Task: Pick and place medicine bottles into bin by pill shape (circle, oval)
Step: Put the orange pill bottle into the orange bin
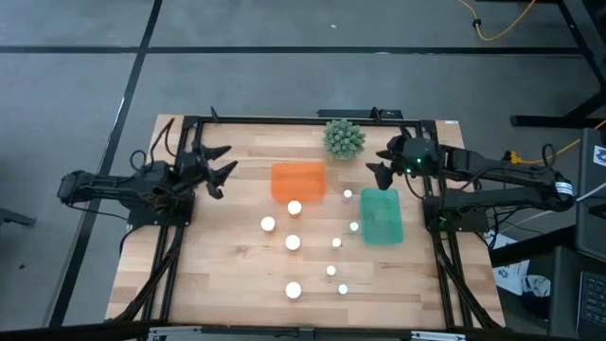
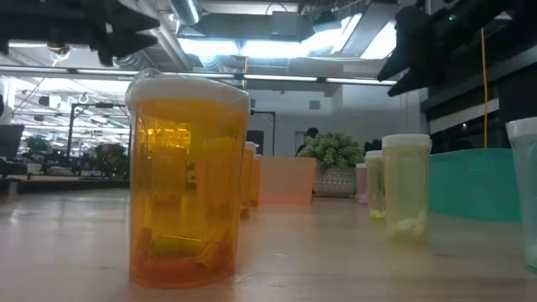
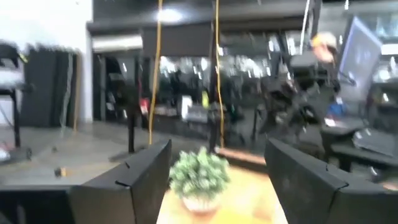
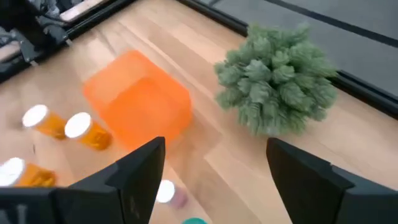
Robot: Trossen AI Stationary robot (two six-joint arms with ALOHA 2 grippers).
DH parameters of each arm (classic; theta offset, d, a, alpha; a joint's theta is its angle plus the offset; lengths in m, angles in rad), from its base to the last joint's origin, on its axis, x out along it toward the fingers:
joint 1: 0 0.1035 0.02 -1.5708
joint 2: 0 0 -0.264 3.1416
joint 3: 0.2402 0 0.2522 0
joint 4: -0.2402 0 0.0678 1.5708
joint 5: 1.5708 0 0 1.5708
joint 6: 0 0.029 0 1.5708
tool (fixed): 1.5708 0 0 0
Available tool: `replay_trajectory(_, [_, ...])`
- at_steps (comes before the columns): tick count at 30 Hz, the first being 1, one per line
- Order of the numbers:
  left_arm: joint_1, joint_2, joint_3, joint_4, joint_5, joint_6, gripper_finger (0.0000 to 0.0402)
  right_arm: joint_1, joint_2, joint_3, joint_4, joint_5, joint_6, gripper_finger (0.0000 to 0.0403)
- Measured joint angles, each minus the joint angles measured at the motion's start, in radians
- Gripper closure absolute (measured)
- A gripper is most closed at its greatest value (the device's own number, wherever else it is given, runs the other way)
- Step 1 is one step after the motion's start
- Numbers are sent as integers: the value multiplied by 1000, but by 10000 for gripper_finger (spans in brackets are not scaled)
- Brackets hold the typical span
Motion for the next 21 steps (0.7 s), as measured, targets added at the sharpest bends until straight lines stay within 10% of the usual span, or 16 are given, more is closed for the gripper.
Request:
replay_trajectory(9, [-86, 193, 348, -421, 26, -14, 182, 76, -44, 0, 16, 5, 11, 121])
replay_trajectory(21, [-106, 367, 382, -453, 25, -20, 180, 127, -44, 0, -20, -74, -85, 121])
